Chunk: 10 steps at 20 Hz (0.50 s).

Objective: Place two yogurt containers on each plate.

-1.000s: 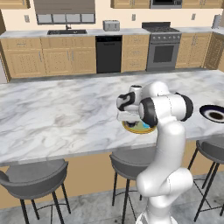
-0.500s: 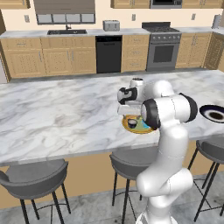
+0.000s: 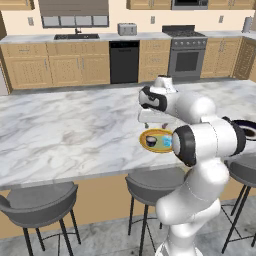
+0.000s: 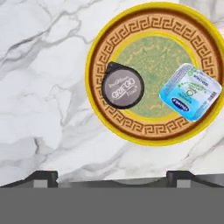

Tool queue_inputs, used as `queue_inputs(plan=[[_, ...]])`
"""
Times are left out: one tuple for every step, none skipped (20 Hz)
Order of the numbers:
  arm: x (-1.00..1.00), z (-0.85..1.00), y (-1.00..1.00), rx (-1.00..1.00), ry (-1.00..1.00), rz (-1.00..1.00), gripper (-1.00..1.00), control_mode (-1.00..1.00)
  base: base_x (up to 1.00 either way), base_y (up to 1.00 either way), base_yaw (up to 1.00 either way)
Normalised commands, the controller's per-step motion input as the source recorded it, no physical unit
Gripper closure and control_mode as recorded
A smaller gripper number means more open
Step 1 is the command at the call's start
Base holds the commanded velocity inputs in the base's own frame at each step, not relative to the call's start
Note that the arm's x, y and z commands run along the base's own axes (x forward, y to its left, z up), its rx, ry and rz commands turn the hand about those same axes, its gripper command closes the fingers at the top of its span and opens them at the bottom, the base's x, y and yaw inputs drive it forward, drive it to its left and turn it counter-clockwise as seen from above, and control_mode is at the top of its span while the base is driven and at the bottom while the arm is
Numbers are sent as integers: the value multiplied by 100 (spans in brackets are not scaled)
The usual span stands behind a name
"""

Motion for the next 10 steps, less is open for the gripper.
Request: queue_inputs(plan=[[-93, 71, 40, -3, -5, 0, -100, -100, 0, 0, 0], [-87, 73, 34, 0, 0, 2, -100, -100, 0, 0, 0], [-78, 78, 34, 0, 0, 0, -100, -100, 0, 0, 0], [-79, 75, 13, 0, 0, 0, -100, -100, 0, 0, 0], [-91, 78, 0, 0, 0, 0, -100, -100, 0, 0, 0], [-100, 69, 0, 0, 0, 0, -100, -100, 0, 0, 0], [-100, 59, -6, 0, -1, 6, -100, -100, 0, 0, 0], [-100, 47, -19, 0, -4, 10, -100, -100, 0, 0, 0], [-100, 41, -14, 0, -6, 13, -100, -100, 0, 0, 0], [-92, 24, 0, 0, -10, 23, -100, -100, 0, 0, 0]])
